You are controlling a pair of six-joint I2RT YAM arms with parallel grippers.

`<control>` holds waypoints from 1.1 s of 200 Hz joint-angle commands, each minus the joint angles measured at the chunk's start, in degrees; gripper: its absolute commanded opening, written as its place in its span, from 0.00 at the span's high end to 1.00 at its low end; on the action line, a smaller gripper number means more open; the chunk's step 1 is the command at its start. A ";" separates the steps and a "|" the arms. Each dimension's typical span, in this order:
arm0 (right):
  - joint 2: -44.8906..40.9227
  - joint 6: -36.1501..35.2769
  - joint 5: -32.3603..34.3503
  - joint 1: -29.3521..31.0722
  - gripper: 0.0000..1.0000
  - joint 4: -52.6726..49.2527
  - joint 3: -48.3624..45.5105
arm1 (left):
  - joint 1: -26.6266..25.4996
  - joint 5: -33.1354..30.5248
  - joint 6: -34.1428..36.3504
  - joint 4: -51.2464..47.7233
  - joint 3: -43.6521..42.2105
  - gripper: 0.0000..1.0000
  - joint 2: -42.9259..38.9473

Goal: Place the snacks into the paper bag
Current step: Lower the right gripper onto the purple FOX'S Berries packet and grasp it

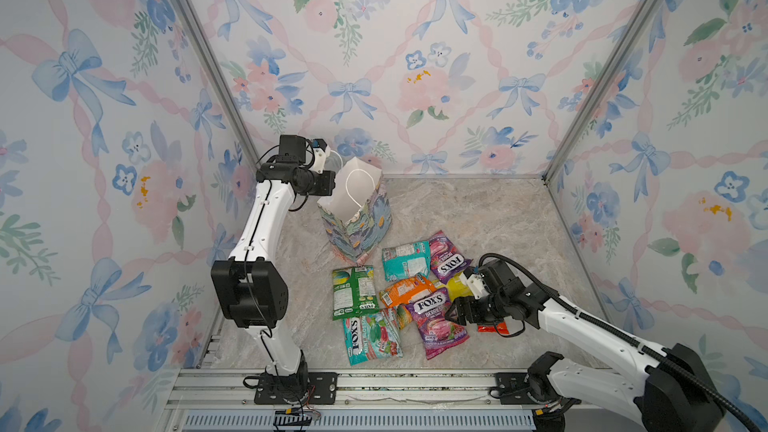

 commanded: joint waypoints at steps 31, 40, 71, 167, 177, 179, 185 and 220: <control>3.63 0.96 -0.14 1.07 0.21 6.39 -1.53 | 0.15 0.46 -2.76 -0.69 -0.65 1.00 0.37; 4.43 0.94 -0.48 1.24 0.22 7.10 -1.55 | 0.16 0.27 -2.97 -0.70 -0.79 1.00 0.36; 6.92 1.38 -1.40 1.75 0.27 9.68 -1.33 | -0.77 -1.38 -2.90 -0.55 -0.60 1.00 -0.08; 11.29 4.02 -1.69 3.62 0.43 14.69 -1.89 | -3.09 -1.79 -2.76 -0.05 -0.53 1.00 -2.06; 11.48 4.19 -1.59 3.62 0.49 15.33 -2.08 | -3.27 -1.75 -2.77 -0.04 -0.63 1.00 -2.26; 11.50 4.23 -1.58 3.62 0.50 15.44 -2.14 | -3.27 -1.72 -2.83 -0.05 -0.62 1.00 -2.27; 11.64 4.32 -1.56 3.62 0.55 15.86 -2.23 | -3.36 -1.77 -2.80 0.00 -0.62 1.00 -2.37; 12.32 4.68 -2.10 3.63 0.83 17.84 -2.96 | -3.62 -1.95 -2.98 0.10 -0.62 1.00 -2.89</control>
